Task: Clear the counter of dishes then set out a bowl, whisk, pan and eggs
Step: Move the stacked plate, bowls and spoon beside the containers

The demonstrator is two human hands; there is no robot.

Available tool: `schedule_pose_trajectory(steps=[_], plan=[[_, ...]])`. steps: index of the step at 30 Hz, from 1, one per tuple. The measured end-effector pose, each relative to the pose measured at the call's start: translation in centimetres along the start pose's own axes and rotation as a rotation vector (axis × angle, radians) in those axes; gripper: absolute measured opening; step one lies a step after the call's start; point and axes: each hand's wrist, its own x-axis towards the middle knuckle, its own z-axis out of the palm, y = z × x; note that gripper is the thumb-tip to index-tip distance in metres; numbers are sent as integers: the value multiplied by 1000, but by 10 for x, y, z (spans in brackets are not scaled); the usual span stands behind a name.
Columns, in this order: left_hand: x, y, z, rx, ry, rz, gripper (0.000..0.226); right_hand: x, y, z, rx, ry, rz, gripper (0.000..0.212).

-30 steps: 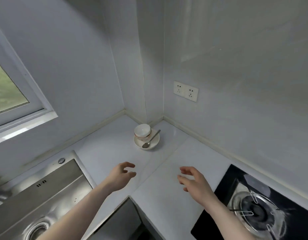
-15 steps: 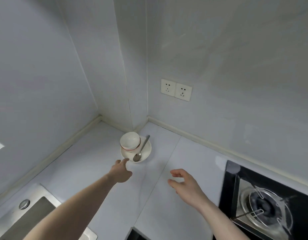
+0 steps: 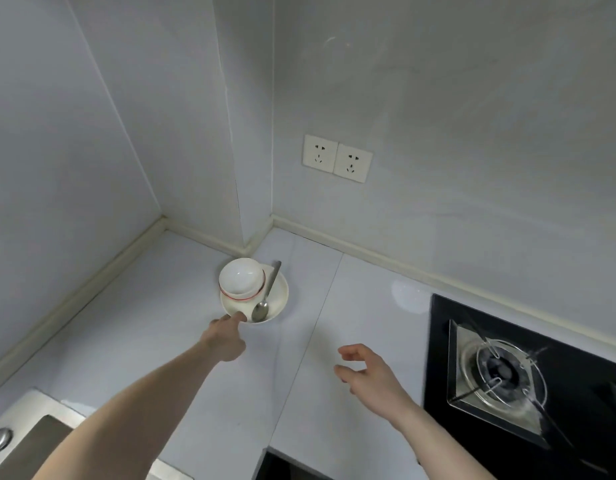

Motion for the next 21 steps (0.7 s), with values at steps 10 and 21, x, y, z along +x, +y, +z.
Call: schedule_pose_trajectory(steps=[10, 21], plan=[[-49, -30, 52, -64, 42, 90, 55, 11, 29, 25, -10, -46, 84, 30], [-107, -32, 94, -51, 19, 175, 53, 19, 50, 77, 18, -177, 312, 53]])
